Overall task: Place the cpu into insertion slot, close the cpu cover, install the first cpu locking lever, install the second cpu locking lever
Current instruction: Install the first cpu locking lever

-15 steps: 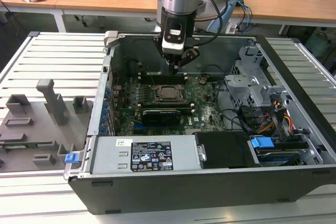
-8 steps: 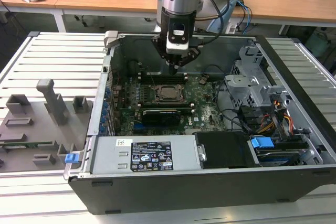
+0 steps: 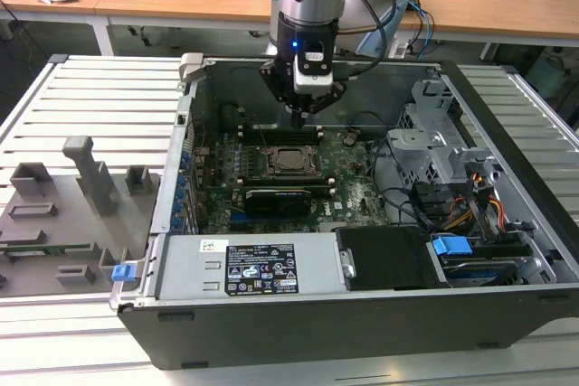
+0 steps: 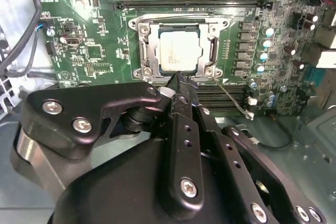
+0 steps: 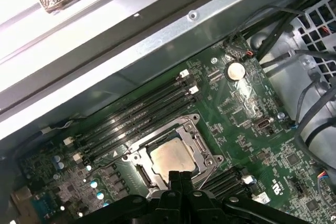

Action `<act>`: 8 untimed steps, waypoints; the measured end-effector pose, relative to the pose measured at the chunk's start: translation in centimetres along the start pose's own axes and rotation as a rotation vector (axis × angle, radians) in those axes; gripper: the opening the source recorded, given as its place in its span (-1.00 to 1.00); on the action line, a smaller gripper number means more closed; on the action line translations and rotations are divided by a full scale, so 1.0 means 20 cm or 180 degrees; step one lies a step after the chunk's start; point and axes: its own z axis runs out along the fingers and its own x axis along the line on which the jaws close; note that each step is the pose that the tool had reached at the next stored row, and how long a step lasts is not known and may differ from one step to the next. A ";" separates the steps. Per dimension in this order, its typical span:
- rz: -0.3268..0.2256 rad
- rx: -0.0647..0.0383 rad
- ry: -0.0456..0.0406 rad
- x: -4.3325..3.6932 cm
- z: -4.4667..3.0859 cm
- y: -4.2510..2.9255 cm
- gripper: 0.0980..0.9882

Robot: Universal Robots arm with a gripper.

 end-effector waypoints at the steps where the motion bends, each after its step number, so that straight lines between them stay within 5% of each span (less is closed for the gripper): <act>1: -0.0038 0.0000 0.0001 0.000 0.000 0.000 -0.97; 8: -0.0282 0.0002 0.0004 0.000 0.000 0.000 -0.97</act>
